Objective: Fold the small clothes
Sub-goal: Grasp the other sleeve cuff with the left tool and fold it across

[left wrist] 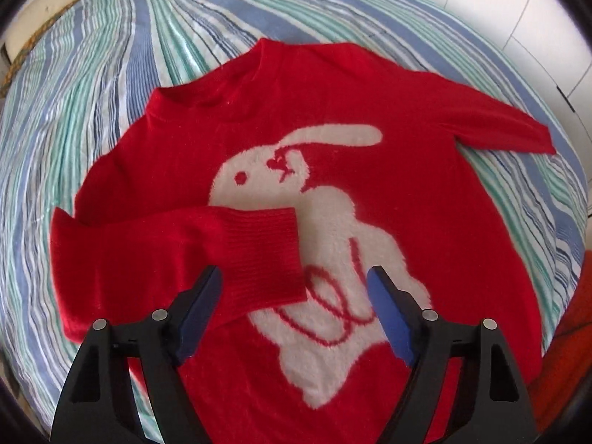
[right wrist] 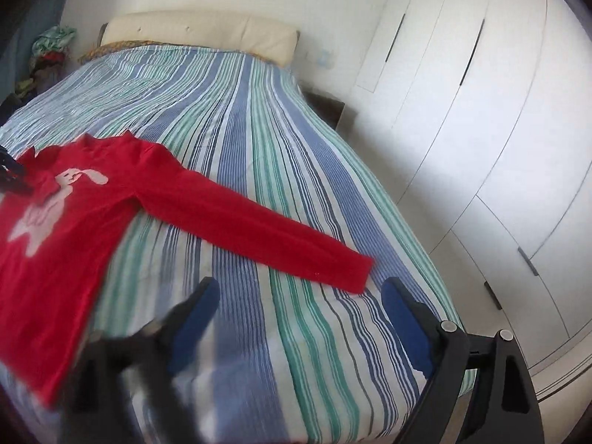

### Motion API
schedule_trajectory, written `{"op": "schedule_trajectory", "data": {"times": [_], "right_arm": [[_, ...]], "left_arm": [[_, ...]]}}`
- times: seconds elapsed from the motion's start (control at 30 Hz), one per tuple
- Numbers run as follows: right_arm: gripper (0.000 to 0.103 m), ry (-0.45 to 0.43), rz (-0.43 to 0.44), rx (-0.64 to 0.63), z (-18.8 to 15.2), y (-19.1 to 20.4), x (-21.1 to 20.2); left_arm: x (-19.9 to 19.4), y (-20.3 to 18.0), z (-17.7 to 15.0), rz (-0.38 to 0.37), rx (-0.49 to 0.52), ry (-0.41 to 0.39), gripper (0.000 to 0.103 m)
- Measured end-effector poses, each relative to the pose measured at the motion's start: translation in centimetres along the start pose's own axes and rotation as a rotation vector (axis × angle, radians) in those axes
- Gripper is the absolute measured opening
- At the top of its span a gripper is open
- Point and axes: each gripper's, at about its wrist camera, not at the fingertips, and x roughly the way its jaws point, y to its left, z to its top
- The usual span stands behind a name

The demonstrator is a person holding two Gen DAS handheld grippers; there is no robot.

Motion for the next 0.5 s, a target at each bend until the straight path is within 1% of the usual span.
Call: {"op": "schedule_trajectory", "data": {"times": [0.03,0.1,0.13,0.17,0.2,0.23,0.27,0.37,0.43,0.5], "right_arm": [[0.088,0.005,0.003,0.003,0.1,-0.1,0.3],[0.088,0.017,0.005,0.019,0.0,-0.5,0.6],[0.088,0.023,0.007,0.026,0.1,-0.7,0.9],[0.088,0.028,0.007,0.031,0.3,-0.7,1.1],[0.088,0.030,0.007,0.033,0.3,-0.7,1.1],[0.088,0.030,0.007,0.031,0.3,-0.8,1.1],[0.088,0.027,0.007,0.029,0.3,-0.7,1.0],[0.088,0.015,0.004,0.029,0.2,-0.8,0.8],[0.088,0.008,0.000,0.039,0.1,-1.0,0.6],[0.088,-0.001,0.000,0.058,0.1,-1.4,0.4]], "left_arm": [[0.7,0.1,0.0,0.005,-0.008,0.014,0.080],[2.2,0.4,0.2,-0.013,-0.027,0.058,0.070],[2.7,0.6,0.0,-0.019,-0.035,0.074,0.059],[2.9,0.7,-0.2,-0.020,-0.040,0.076,0.040],[2.9,1.0,-0.3,-0.020,-0.044,0.071,0.026],[2.4,1.3,-0.4,-0.018,-0.053,0.064,0.007],[1.3,1.9,-0.6,-0.024,-0.074,0.037,0.007],[-4.2,5.6,-2.0,-0.062,-0.190,-0.097,0.006],[-8.7,9.8,-4.1,-0.074,-0.320,-0.185,0.006],[-12.3,15.3,-6.7,-0.057,-0.481,-0.253,0.006]]}}
